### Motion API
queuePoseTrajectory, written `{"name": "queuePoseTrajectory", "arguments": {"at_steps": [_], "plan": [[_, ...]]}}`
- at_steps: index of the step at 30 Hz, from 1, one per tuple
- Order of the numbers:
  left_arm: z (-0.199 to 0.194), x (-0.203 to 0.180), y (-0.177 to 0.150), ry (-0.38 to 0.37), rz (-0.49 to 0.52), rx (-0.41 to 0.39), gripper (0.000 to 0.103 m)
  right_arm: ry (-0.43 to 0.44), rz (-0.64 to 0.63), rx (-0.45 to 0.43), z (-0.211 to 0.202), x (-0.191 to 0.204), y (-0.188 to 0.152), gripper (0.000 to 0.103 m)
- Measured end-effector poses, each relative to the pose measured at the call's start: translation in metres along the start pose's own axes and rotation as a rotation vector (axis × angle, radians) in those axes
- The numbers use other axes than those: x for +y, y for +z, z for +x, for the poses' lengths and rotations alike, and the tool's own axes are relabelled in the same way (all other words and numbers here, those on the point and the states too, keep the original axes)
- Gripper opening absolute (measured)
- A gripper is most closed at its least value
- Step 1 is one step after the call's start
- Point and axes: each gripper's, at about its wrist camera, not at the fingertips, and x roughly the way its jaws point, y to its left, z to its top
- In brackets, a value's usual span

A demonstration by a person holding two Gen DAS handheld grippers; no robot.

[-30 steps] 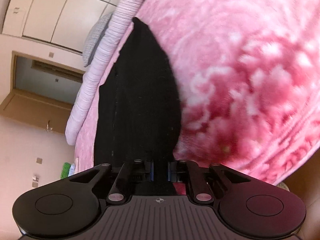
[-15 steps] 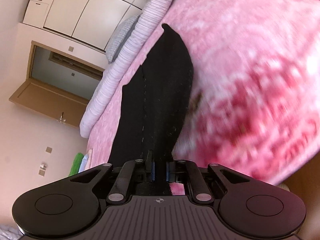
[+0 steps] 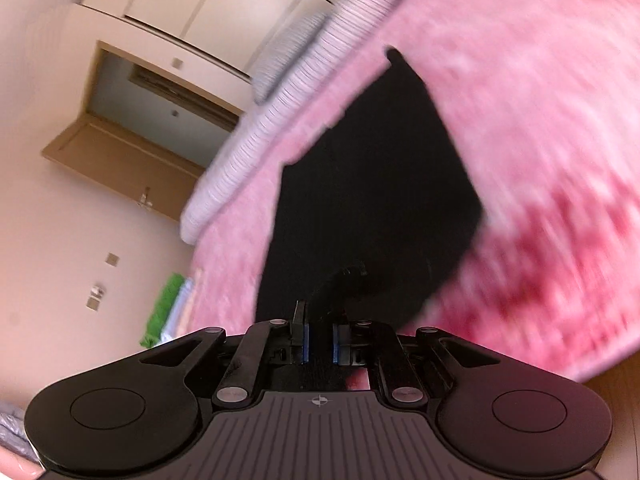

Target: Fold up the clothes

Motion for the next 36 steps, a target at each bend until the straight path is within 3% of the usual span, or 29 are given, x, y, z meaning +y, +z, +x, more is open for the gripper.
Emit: {"name": "queuePoseTrajectory", "arguments": {"at_steps": [4, 5, 7, 8, 11, 16, 20, 25, 28, 31, 32, 33, 34, 36], "plan": [[0.059, 0.014, 0.065, 0.031, -0.065, -0.025, 0.010, -0.041, 0.074, -0.074, 0.047, -0.006, 0.062, 0.011], [0.072, 0.019, 0.077, 0.071, -0.087, -0.038, 0.013, -0.053, 0.110, -0.089, 0.062, -0.013, 0.077, 0.014], [0.091, 0.027, 0.096, 0.133, -0.110, -0.052, 0.014, -0.125, 0.197, -0.132, 0.086, -0.029, 0.102, 0.048], [0.097, 0.030, 0.103, 0.153, -0.109, -0.052, 0.017, -0.153, 0.185, -0.156, 0.089, -0.032, 0.109, 0.054], [0.102, 0.032, 0.110, 0.175, -0.036, -0.006, 0.030, -0.186, 0.102, -0.154, 0.096, -0.042, 0.123, 0.056], [0.110, 0.041, 0.099, 0.247, 0.072, 0.110, 0.033, -0.269, 0.001, -0.068, 0.096, -0.072, 0.117, 0.056], [0.114, 0.050, 0.085, 0.262, 0.080, 0.132, 0.035, -0.199, 0.011, -0.025, 0.090, -0.092, 0.105, 0.056], [0.128, 0.045, 0.085, 0.263, 0.138, 0.152, 0.038, -0.173, 0.001, 0.018, 0.095, -0.087, 0.103, 0.056], [0.148, 0.040, 0.083, 0.263, 0.182, 0.207, 0.038, -0.158, -0.016, 0.053, 0.104, -0.081, 0.108, 0.056], [0.154, 0.037, 0.077, 0.277, 0.218, 0.188, 0.035, -0.161, -0.038, 0.104, 0.116, -0.076, 0.112, 0.055], [0.153, 0.036, 0.076, 0.281, 0.225, 0.180, 0.025, -0.169, -0.054, 0.114, 0.121, -0.076, 0.110, 0.050], [0.151, 0.035, 0.074, 0.281, 0.245, 0.172, 0.013, -0.179, -0.070, 0.125, 0.125, -0.076, 0.109, 0.021], [0.149, 0.033, 0.072, 0.277, 0.270, 0.165, 0.008, -0.212, -0.100, 0.136, 0.128, -0.074, 0.108, 0.010], [0.140, 0.030, 0.071, 0.252, 0.288, 0.134, 0.008, -0.255, -0.184, 0.111, 0.128, -0.063, 0.106, 0.009]]}}
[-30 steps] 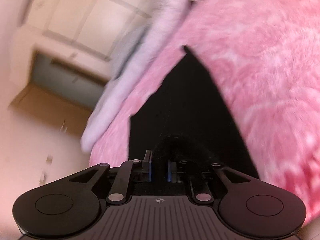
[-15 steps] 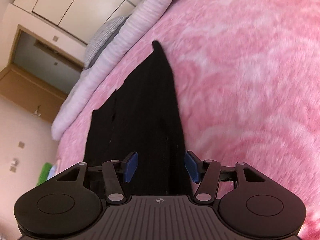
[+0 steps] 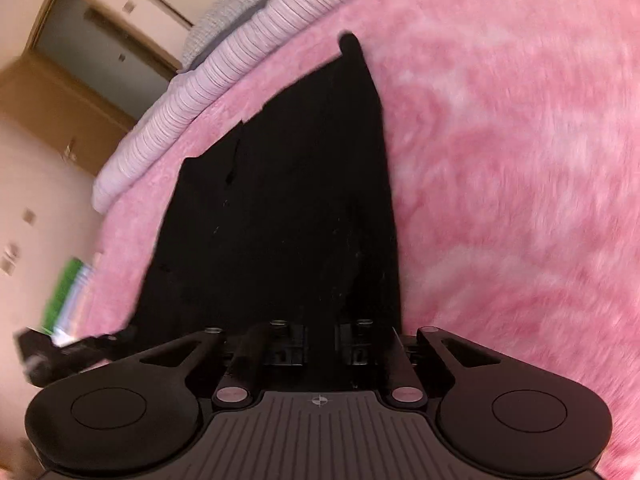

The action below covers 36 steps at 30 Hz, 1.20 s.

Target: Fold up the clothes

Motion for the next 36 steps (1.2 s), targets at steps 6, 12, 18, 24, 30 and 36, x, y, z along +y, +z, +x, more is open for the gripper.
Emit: {"name": "queuePoseTrajectory", "arguments": {"at_steps": [6, 12, 18, 24, 30, 36], "plan": [[-0.027, -0.003, 0.014, -0.041, 0.028, -0.134, 0.008, -0.031, -0.233, -0.153, -0.020, 0.042, 0.013, 0.008], [-0.005, 0.011, 0.031, -0.026, 0.014, -0.135, 0.008, -0.038, -0.218, -0.179, 0.003, 0.036, 0.035, 0.008], [0.021, 0.031, 0.024, 0.036, -0.046, -0.078, 0.010, -0.096, -0.100, -0.057, 0.046, -0.002, 0.032, 0.009], [-0.010, 0.032, 0.024, 0.040, -0.119, -0.111, 0.017, -0.058, 0.050, -0.117, 0.010, -0.015, 0.026, 0.028], [-0.074, 0.019, -0.019, 0.053, -0.124, -0.110, 0.033, -0.109, 0.050, -0.246, -0.064, -0.008, -0.026, 0.039], [-0.106, 0.023, -0.085, -0.022, -0.484, -0.108, 0.044, -0.061, 0.239, -0.186, -0.089, -0.005, -0.100, 0.041]]}}
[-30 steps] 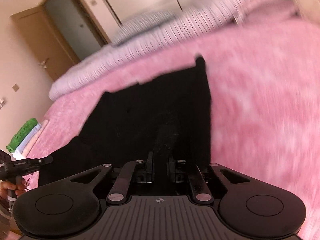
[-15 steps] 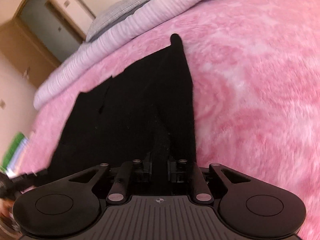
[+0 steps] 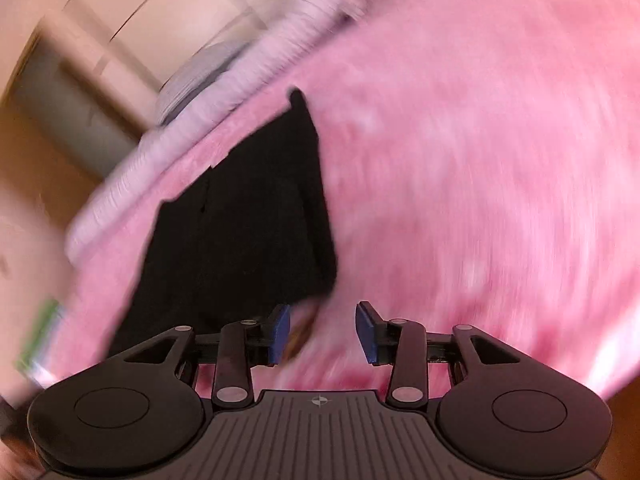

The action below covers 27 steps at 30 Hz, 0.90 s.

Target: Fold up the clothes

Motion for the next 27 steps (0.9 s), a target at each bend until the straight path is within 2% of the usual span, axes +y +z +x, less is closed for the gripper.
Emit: {"name": "queuePoseTrajectory", "arguments": {"at_steps": [3, 6, 8, 10, 12, 15, 16, 17, 18, 21, 24, 27], "plan": [[0.006, 0.012, -0.010, -0.053, -0.174, -0.054, 0.045, 0.099, 0.285, -0.030, 0.003, -0.019, -0.020, 0.042], [0.016, 0.021, -0.014, -0.074, -0.307, -0.100, 0.045, 0.130, 0.425, -0.087, 0.011, -0.019, -0.022, 0.050], [0.026, 0.026, -0.013, -0.115, -0.382, -0.114, 0.045, 0.139, 0.485, -0.097, 0.020, -0.015, -0.018, 0.051], [0.037, 0.027, -0.011, -0.127, -0.414, -0.116, 0.046, 0.156, 0.525, -0.128, 0.028, -0.014, -0.013, 0.051], [0.048, 0.025, -0.009, -0.095, -0.393, -0.110, 0.046, 0.158, 0.561, -0.138, 0.038, -0.012, -0.007, 0.051], [0.061, 0.022, -0.010, -0.069, -0.343, -0.117, 0.032, 0.115, 0.580, -0.123, 0.050, -0.013, -0.011, 0.051], [0.064, 0.020, -0.008, -0.055, -0.313, -0.115, 0.018, 0.111, 0.563, -0.134, 0.051, -0.012, -0.011, 0.033], [0.064, 0.017, -0.005, -0.043, -0.262, -0.111, 0.010, 0.107, 0.544, -0.145, 0.052, -0.012, -0.012, 0.017], [0.063, 0.011, 0.000, -0.034, -0.206, -0.110, 0.009, 0.075, 0.474, -0.141, 0.052, -0.006, -0.003, 0.009], [0.057, 0.000, 0.014, -0.019, -0.077, -0.103, 0.008, 0.024, 0.267, -0.151, 0.044, 0.012, 0.019, 0.008], [0.057, 0.007, 0.014, 0.009, -0.030, -0.087, 0.009, -0.007, 0.064, -0.168, 0.032, 0.029, 0.040, 0.007], [0.063, 0.017, 0.005, 0.032, -0.028, -0.064, 0.012, -0.105, 0.212, -0.074, 0.055, -0.008, 0.028, 0.008]]}}
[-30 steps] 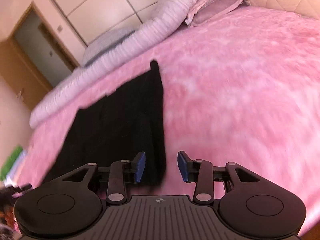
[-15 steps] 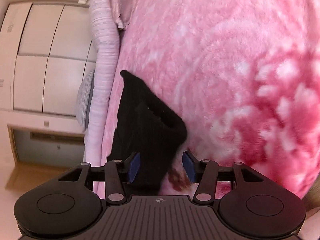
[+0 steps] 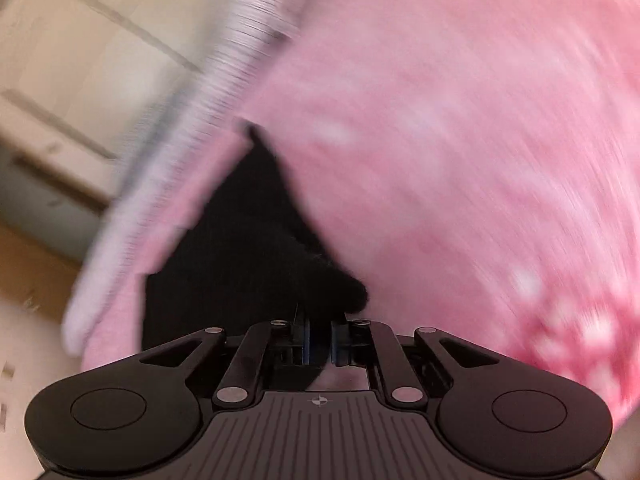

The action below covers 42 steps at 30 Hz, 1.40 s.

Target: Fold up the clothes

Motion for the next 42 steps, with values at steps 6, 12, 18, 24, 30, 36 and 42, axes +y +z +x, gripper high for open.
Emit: {"name": "queuePoseTrajectory", "arguments": {"at_steps": [6, 12, 18, 24, 30, 36, 42], "plan": [[-0.014, -0.041, 0.004, 0.090, 0.170, 0.010, 0.016, -0.046, -0.081, 0.006, -0.022, 0.010, -0.002, 0.016], [-0.040, -0.096, -0.020, 0.308, 0.473, -0.079, 0.028, -0.192, -0.467, -0.152, -0.049, 0.070, -0.027, 0.020], [-0.027, -0.104, -0.026, 0.234, 0.494, -0.056, 0.028, -0.171, -0.660, -0.211, -0.037, 0.088, -0.050, 0.020], [0.023, -0.103, -0.038, 0.363, 0.595, 0.001, 0.026, -0.207, -0.738, -0.004, 0.022, 0.069, -0.060, 0.020], [0.016, -0.131, -0.056, 0.502, 0.719, 0.015, 0.028, -0.303, -0.822, -0.029, 0.024, 0.082, -0.072, 0.020], [-0.008, -0.147, -0.087, 0.577, 0.790, 0.011, 0.035, -0.345, -0.681, -0.036, -0.013, 0.084, -0.088, 0.021], [-0.023, -0.147, -0.116, 0.590, 0.823, 0.014, 0.035, -0.330, -0.601, -0.095, -0.038, 0.065, -0.097, 0.021]]}}
